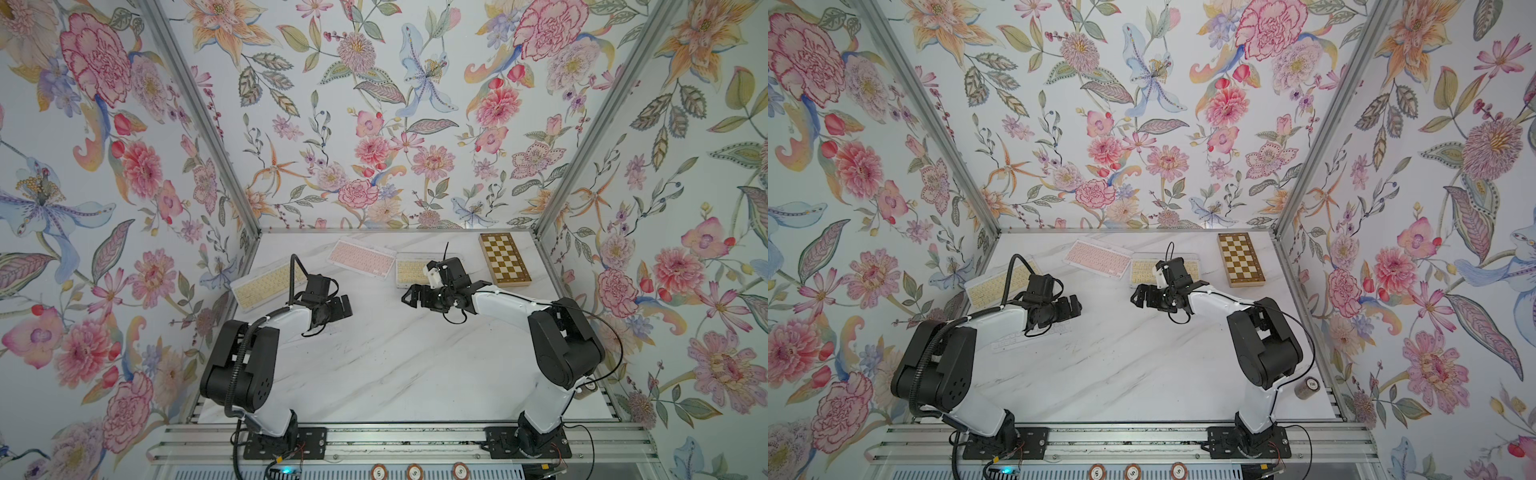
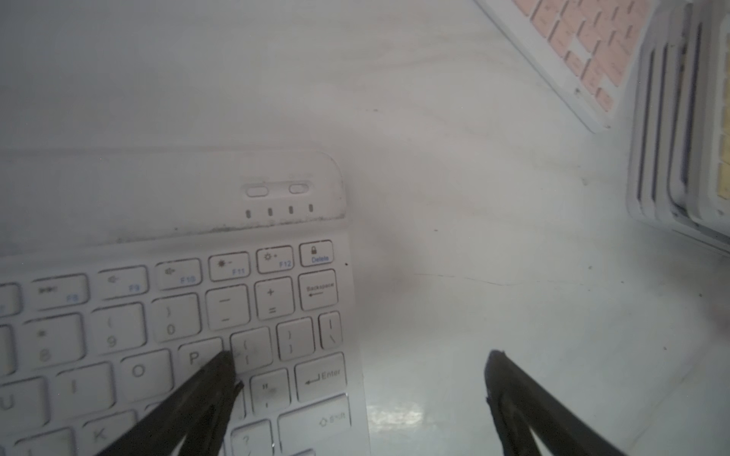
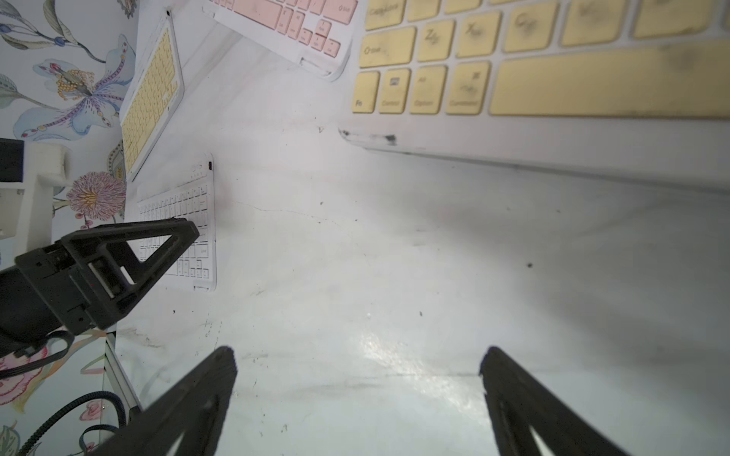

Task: Stack the numeric keypads
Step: Move the numeric keypad to the center of the board.

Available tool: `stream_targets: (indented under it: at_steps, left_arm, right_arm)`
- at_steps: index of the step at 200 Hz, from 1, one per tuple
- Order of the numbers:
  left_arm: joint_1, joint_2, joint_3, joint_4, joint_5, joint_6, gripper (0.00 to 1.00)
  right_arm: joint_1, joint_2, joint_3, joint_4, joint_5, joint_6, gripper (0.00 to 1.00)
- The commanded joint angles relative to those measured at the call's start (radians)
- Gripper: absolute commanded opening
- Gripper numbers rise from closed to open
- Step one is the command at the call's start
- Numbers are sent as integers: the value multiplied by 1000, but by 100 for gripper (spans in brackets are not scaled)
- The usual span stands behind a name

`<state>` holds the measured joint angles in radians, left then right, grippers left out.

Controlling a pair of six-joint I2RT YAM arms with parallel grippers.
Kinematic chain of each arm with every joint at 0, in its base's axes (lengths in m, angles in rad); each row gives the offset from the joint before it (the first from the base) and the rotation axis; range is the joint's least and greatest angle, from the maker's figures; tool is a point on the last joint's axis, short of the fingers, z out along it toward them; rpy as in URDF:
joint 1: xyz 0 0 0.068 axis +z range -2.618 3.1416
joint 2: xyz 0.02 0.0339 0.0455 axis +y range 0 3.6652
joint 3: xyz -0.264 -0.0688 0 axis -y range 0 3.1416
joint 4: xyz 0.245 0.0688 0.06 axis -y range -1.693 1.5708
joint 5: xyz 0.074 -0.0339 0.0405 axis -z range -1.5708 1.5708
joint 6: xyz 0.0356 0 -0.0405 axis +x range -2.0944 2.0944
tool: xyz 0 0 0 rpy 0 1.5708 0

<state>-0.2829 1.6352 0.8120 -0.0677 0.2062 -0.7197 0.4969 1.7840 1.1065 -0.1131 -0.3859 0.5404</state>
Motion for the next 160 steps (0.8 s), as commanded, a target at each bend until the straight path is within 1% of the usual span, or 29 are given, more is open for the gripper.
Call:
stream_targets:
  at_steps: [1,25,37,42,59,74,82,100,116,120,123,134,147,151,160]
  left_arm:
    - [-101,89,-19,-30,178,-150,99]
    - [-184,74,43,0,221,-215,99]
    - [-190,50,111,-59,227,-198,99]
    - [-184,38,147,-100,220,-170,99]
    - [-117,-2,288,-292,156,-28,99]
    - [-12,-35,376,-433,46,88,99]
    - [55,-48,393,-474,16,126,99]
    - [193,-64,359,-481,-3,163,99]
    - [273,-64,284,-427,-9,159,99]
    - [287,-64,263,-412,-10,152,99]
    - [293,-94,246,-398,-10,147,99]
    - [311,-95,181,-329,5,129,99]
    - [320,-81,136,-290,32,118,99]
    - [320,-46,127,-282,36,117,99]
    - [320,-28,105,-260,39,110,99]
  right_arm:
    - [-35,-65,-52,10,-6,12,99]
    - [-82,-112,-99,9,-8,11,99]
    - [-97,-123,-111,9,-14,12,99]
    - [-100,-124,-112,9,-16,13,99]
    - [-93,-119,-113,13,-17,17,99]
    - [-60,-97,-109,32,-7,26,99]
    - [-35,-79,-99,40,-4,33,99]
    - [30,-27,-67,52,6,51,99]
    - [74,9,-50,87,-1,83,99]
    - [84,19,-47,98,-3,93,99]
    - [90,25,-44,105,-4,99,99]
    - [110,49,-30,118,-15,117,99]
    - [135,81,-7,124,-28,128,99]
    - [142,91,0,125,-32,131,99]
    - [144,109,6,136,-43,139,99]
